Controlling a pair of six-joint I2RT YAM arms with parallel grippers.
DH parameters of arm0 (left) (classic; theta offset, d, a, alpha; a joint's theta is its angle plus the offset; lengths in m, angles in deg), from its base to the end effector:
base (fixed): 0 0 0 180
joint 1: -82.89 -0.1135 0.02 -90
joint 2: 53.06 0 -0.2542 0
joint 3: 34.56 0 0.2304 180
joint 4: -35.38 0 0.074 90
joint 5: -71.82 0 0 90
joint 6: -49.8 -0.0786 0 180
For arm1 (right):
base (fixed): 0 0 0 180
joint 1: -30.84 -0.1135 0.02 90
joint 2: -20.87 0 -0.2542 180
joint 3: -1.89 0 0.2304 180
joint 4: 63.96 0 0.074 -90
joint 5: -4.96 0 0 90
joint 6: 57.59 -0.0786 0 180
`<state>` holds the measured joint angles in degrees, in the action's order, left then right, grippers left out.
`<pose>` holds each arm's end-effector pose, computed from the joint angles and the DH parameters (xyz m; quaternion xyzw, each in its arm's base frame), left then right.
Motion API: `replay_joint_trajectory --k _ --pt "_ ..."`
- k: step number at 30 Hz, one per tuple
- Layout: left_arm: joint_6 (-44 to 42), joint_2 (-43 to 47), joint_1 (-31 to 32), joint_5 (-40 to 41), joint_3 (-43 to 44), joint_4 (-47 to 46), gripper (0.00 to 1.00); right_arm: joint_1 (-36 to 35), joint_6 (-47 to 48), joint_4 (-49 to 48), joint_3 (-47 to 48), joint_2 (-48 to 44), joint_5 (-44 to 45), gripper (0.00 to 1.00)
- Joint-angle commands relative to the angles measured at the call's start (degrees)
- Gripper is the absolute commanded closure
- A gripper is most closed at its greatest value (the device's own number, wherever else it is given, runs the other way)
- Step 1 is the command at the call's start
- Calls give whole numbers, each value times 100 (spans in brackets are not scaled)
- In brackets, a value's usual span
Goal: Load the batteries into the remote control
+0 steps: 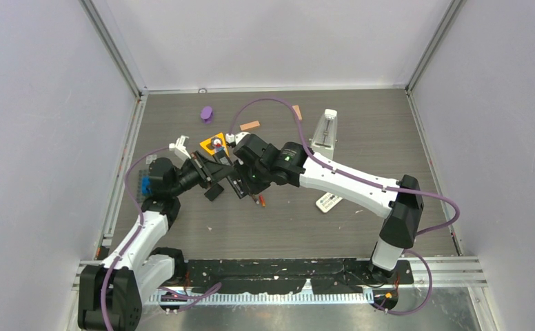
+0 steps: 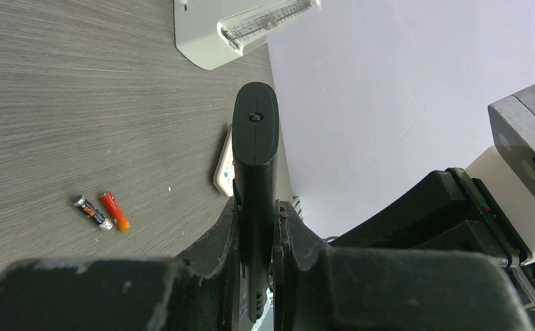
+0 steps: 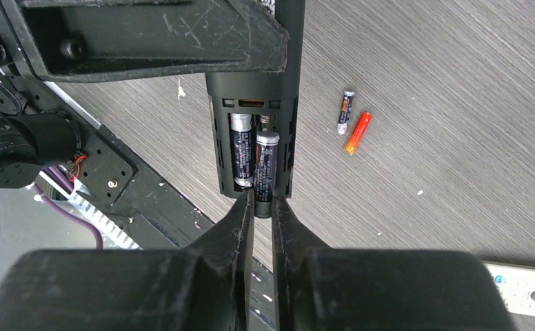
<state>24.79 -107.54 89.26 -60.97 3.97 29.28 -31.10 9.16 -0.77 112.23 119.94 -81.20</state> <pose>0.2163 -0.0779 0.2346 -0.1440 0.7362 -0.5764 0.3241 0.1834 0.3329 0.2896 -0.3026 0.8950 0.1974 0.2615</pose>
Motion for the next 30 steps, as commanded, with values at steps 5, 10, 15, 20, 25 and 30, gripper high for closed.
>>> replay_joint_trajectory --k 5,10,15,20,25,30 --pt "-17 -101 13 -261 300 -132 100 -47 146 31 281 87 -8 83" --pt "260 -267 14 -414 270 -453 100 -48 180 124 422 229 55 80" --pt "312 -257 13 -414 208 -535 100 -47 176 161 485 251 81 78" --pt "360 -291 20 -419 198 -570 100 -47 134 199 518 216 125 67" --pt "397 -363 13 -491 204 -626 100 -32 12 142 588 77 114 56" --pt "454 -564 14 -606 191 -759 100 5 -102 42 551 -50 102 42"
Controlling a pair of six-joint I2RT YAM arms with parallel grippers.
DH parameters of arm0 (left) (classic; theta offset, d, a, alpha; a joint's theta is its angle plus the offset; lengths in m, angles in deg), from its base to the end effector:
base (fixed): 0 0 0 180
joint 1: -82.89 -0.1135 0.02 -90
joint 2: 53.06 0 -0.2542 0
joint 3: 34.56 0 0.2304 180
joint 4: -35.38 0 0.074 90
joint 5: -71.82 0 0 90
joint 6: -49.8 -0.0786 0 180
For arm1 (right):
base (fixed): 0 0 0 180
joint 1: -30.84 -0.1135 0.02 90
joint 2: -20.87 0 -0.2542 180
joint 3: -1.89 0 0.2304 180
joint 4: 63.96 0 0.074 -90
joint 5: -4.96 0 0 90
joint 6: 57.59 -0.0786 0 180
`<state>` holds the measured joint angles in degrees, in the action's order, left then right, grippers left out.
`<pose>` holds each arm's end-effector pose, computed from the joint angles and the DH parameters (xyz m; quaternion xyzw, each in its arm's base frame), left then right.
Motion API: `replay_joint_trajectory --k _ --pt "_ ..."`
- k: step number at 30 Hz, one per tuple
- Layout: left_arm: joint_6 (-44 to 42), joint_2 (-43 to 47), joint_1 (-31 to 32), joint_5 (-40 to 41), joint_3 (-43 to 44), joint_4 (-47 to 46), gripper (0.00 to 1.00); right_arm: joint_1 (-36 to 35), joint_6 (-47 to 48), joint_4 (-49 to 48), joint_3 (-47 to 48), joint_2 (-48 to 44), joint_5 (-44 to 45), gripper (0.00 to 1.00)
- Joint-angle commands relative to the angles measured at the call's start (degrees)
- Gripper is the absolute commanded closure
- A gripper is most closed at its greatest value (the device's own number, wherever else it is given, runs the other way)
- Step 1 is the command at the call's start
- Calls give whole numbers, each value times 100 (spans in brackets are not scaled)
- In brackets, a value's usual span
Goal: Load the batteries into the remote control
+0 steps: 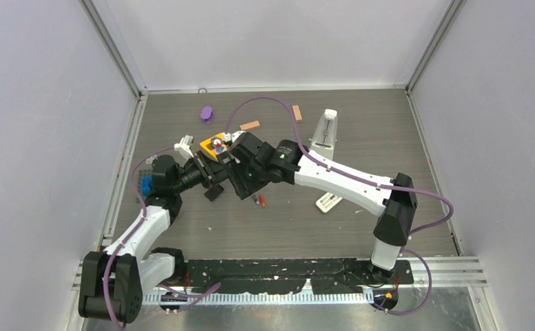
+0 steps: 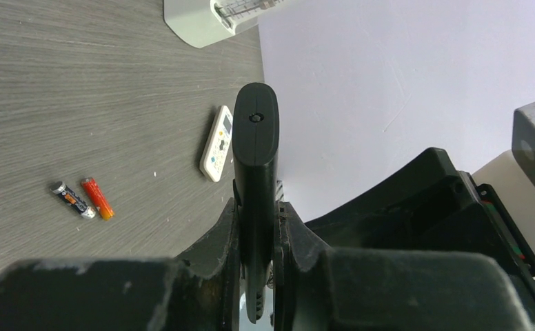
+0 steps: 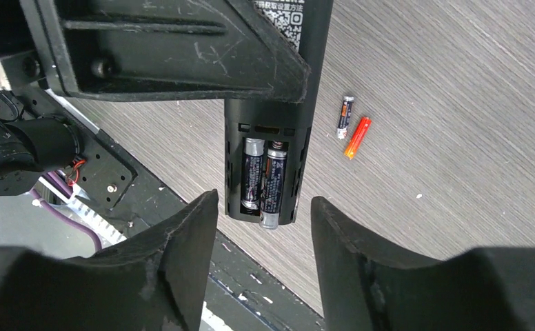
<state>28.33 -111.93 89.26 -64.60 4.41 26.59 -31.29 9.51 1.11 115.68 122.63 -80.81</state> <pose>0.2233 -0.0822 0.2280 -0.1519 0.7371 -0.5967 0.2785 0.1869 0.3410 0.2886 -0.3072 0.8967 0.1883 0.2571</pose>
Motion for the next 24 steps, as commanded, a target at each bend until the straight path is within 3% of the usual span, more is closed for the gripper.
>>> replay_joint_trajectory --k 1,6,14,17,24 --pt "184 -165 14 -254 132 -584 100 25 -167 -177 174 -360 70 40" --pt "918 -411 13 -258 -68 -1528 100 69 -387 -858 -486 -983 2 24" --pt "2611 -718 15 -7 -387 -3426 100 178 -1495 -3254 -2704 -2513 -26 7" --pt "2766 -525 14 188 -397 -3452 100 299 -2331 -3939 -3361 -2835 -185 1" --pt "2795 212 26 568 -340 -2555 100 507 -3563 -5373 -4316 -3218 -324 1"
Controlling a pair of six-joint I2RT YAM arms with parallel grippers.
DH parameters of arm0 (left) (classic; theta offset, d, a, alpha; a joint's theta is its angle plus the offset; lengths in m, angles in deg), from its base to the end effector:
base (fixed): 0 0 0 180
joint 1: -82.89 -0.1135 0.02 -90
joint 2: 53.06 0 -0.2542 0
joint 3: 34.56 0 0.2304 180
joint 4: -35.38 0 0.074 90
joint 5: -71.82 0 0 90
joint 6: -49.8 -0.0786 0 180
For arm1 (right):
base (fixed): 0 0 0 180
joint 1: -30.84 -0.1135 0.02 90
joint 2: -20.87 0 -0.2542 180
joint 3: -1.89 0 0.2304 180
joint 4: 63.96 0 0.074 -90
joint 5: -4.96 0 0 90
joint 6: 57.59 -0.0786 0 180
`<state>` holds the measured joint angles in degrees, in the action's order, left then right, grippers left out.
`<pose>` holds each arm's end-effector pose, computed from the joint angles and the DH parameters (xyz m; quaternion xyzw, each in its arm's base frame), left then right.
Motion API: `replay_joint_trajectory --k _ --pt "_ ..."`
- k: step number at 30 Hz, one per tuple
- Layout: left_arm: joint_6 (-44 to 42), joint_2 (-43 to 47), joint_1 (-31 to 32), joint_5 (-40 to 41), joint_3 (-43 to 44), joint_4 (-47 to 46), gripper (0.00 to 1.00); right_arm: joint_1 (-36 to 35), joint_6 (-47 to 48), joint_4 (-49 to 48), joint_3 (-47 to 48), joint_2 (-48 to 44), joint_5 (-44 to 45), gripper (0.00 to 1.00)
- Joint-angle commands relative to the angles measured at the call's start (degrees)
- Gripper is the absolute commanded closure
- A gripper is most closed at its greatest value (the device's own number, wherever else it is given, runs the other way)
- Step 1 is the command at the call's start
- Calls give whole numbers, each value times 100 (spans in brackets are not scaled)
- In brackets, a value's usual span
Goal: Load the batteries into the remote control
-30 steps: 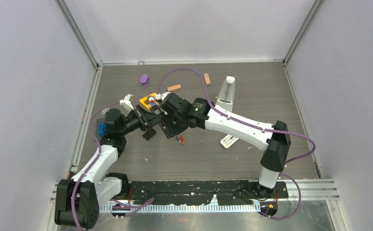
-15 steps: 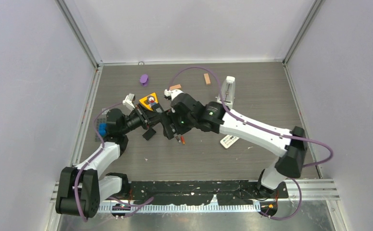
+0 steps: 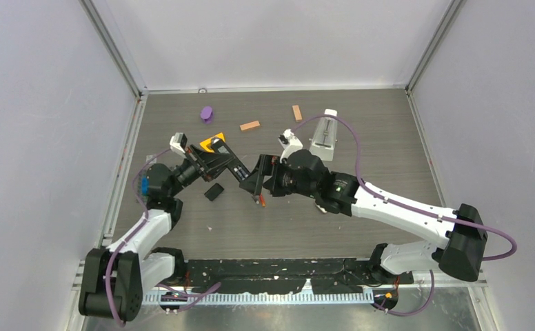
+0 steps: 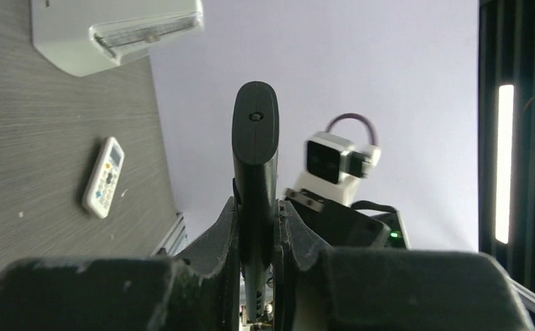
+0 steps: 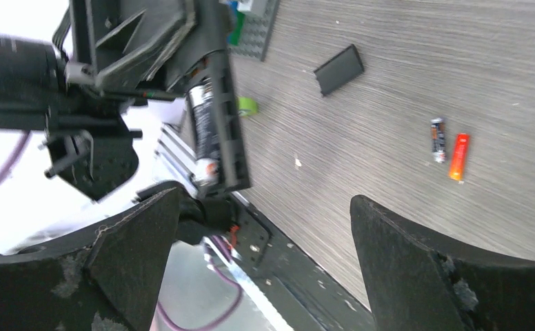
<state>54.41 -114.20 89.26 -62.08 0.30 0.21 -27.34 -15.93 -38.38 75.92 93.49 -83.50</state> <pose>0.2255 -0.0800 0.2543 -0.2159 0.6306 -0.6983 0.2608 0.1671 0.2654 0.2993 -0.0647 0.8369 0.4287 0.3341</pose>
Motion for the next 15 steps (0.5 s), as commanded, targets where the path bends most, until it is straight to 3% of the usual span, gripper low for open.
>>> replay_joint_trajectory --k 1,7,12,15 --pt "185 546 25 384 77 211 100 121 -1244 -1552 -392 -329 -48 2" --pt "-21 1040 31 681 238 1222 100 192 -1578 -2072 -356 -211 -338 2" --pt "11 1177 31 791 263 1397 100 215 -1799 -2293 -415 -193 -447 2" --pt "294 1282 50 891 183 1548 100 273 -2111 -2535 -579 -184 -502 10"
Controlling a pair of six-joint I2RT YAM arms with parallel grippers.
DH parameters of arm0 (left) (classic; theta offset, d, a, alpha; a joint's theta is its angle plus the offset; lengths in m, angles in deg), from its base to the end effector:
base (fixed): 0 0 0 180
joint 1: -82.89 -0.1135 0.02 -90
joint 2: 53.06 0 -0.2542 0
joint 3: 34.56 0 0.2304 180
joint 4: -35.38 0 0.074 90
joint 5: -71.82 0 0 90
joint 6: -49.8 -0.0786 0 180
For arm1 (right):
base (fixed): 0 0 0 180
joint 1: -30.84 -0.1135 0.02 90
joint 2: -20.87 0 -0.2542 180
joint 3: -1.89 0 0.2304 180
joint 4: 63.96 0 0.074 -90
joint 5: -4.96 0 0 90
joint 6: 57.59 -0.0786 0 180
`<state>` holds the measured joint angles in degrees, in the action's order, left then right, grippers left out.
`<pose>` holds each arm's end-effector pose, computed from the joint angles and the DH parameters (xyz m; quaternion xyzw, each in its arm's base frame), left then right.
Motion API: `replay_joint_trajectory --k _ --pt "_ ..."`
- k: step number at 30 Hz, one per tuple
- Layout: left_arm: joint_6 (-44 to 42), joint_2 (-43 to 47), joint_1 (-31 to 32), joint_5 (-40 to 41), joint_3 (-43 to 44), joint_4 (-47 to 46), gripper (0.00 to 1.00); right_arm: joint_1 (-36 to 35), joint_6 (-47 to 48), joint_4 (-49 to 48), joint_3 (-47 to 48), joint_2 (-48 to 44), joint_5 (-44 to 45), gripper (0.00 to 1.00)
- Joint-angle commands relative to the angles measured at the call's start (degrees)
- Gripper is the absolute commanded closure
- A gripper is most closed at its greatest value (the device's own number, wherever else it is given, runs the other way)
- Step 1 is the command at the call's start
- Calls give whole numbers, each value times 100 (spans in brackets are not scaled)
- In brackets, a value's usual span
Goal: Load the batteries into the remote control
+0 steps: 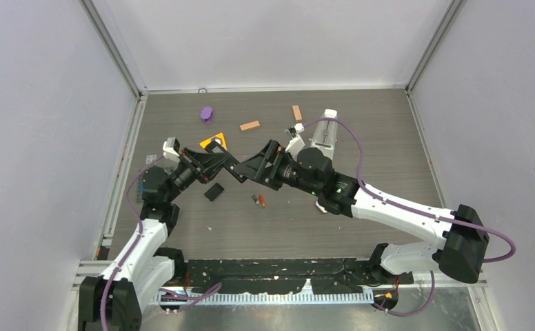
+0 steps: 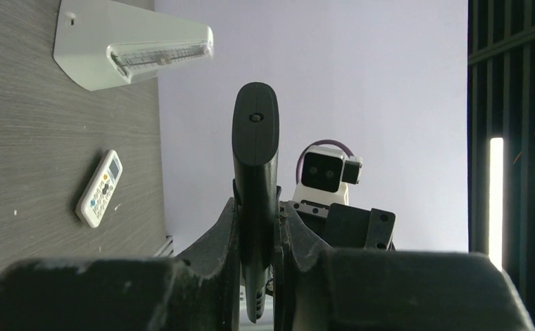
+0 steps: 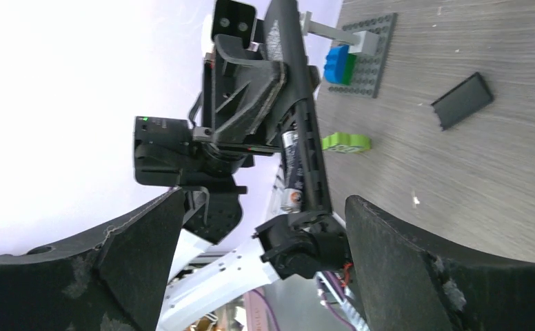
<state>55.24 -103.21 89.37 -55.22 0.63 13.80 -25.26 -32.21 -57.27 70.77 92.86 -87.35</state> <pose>0.2088 -0.0714 0.2649 -0.2726 0.6162 -0.6830 0.2819 0.1768 0.2688 0.3168 0.0439 0.7636 0.5674 0.3051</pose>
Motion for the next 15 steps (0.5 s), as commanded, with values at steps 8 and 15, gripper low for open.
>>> replay_joint_trajectory --k 8,15 --pt "437 1096 117 788 45 1510 100 131 -965 -920 -236 0 -96 31" --pt "438 1147 125 814 170 1955 100 136 -940 -878 -239 -3 -130 40"
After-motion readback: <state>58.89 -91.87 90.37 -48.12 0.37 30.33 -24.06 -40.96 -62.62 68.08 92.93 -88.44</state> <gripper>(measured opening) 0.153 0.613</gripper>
